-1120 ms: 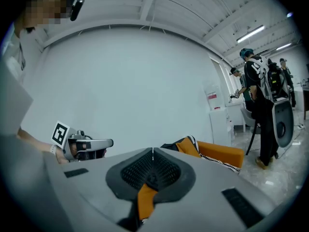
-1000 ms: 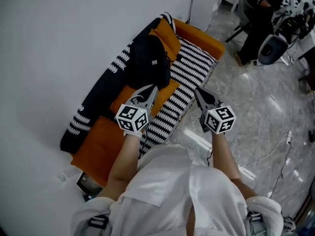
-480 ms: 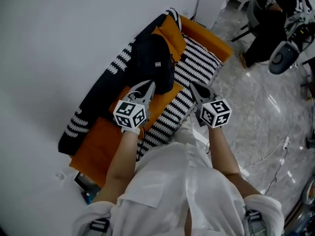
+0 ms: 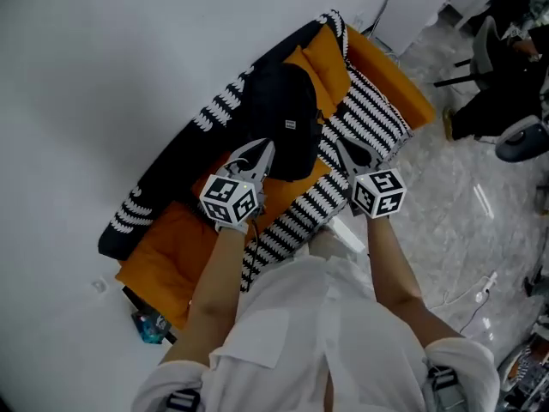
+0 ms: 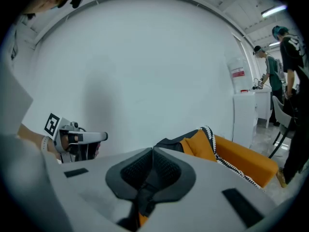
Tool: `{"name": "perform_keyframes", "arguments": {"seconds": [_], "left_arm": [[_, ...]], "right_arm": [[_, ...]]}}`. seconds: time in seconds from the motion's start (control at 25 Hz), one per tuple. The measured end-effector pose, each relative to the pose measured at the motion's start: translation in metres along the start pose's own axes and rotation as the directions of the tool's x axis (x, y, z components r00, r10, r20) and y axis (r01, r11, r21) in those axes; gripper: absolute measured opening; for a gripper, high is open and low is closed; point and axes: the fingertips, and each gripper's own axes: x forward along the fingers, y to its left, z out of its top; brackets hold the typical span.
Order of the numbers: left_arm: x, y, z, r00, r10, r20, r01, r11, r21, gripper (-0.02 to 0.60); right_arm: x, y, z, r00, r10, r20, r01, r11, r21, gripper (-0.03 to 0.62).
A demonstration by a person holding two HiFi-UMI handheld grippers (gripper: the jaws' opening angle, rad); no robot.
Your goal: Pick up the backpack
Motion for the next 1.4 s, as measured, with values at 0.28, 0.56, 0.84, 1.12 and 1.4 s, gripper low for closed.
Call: {"name": "perform_keyframes", "arguments": {"seconds": [0.28,0.56,0.84,1.12,1.4], "left_arm": [[0.037,0.049,0.006,0.998,0.065,-0.019,-0.066,0.997,-0.033,0.026],[0.062,0.083,0.003,0.994,0.093,-0.05,-0.096,0.993,-0.064,0.026],[0.08,0.1,-0.005,0.993,0.088,-0.083,-0.095,0.992,-0.081,0.026],[0.093,0.117,-0.01,0.992,0.081,-0.1,-0.091,0.991,-0.095,0.026],[0.105,0.135,-0.015,0.99,0.09,-0.112,-0.102,0.989,-0.104,0.026]], "right_arm": [[0.069,-0.017,0.005,0.996,0.064,-0.063,-0.065,0.998,-0.009,0.02],[0.116,-0.021,0.009,0.992,0.096,-0.08,-0.097,0.995,-0.006,0.02],[0.136,-0.034,0.005,0.992,0.078,-0.1,-0.078,0.997,0.008,0.021],[0.151,-0.042,-0.001,0.99,0.074,-0.119,-0.072,0.997,0.016,0.021],[0.171,-0.051,-0.01,0.986,0.075,-0.15,-0.074,0.997,0.011,0.049]]}}
